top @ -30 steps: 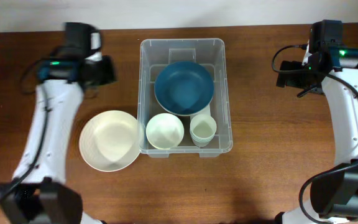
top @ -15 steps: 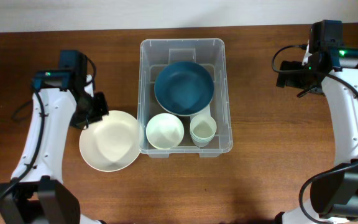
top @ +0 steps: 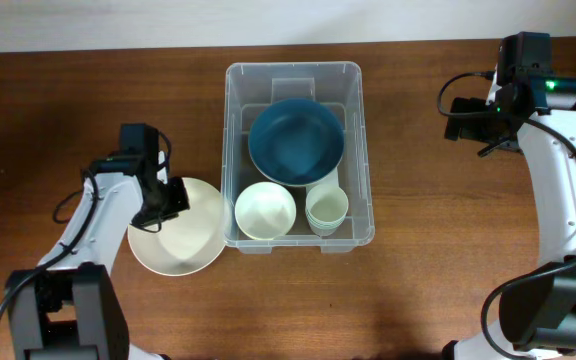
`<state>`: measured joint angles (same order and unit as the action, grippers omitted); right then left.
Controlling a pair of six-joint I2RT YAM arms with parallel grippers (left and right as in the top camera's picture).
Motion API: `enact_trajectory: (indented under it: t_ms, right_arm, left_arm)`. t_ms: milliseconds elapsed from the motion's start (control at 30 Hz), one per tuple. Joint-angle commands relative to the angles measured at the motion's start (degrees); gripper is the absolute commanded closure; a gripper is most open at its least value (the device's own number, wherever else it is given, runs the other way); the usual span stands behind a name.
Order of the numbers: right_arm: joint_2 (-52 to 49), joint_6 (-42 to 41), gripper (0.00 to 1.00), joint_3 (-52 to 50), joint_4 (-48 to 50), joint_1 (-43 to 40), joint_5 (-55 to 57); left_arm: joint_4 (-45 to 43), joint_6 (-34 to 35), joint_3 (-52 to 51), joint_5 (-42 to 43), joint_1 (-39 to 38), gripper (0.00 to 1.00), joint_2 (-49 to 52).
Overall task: Pack container
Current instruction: 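Move the left gripper to the remaining cream plate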
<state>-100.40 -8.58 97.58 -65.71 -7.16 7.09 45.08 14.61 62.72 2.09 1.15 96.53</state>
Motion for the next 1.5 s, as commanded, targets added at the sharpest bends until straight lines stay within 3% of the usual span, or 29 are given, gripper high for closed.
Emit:
enact_trajectory:
  t_ms: [0,733,1000,1233,1467]
  right_arm:
    - [-0.3,-0.1,0.01,0.1,0.0,-0.4,0.7]
    - [-0.3,-0.1,0.01,0.1,0.0,-0.4,0.7]
    - [-0.3,-0.1,0.01,0.1,0.0,-0.4,0.7]
    - [-0.3,-0.1,0.01,0.1,0.0,-0.4,0.7]
    - [-0.3,-0.1,0.01,0.1,0.0,-0.4,0.7]
  left_arm:
    - [-3.7,0.8,-2.6,0.0,0.0,0.99,-0.2]
    - [-16.2,1.2,-4.8,-5.5,0.0,0.99,8.4]
    - [-23.0,1.2,-3.4,-14.2,0.8,1.0,8.4]
    - [-34.2,0.7,-3.4,-19.5,4.9,1.0,8.5]
    - [-44.7,-5.6,-3.2,-19.2,10.1,0.99,8.5]
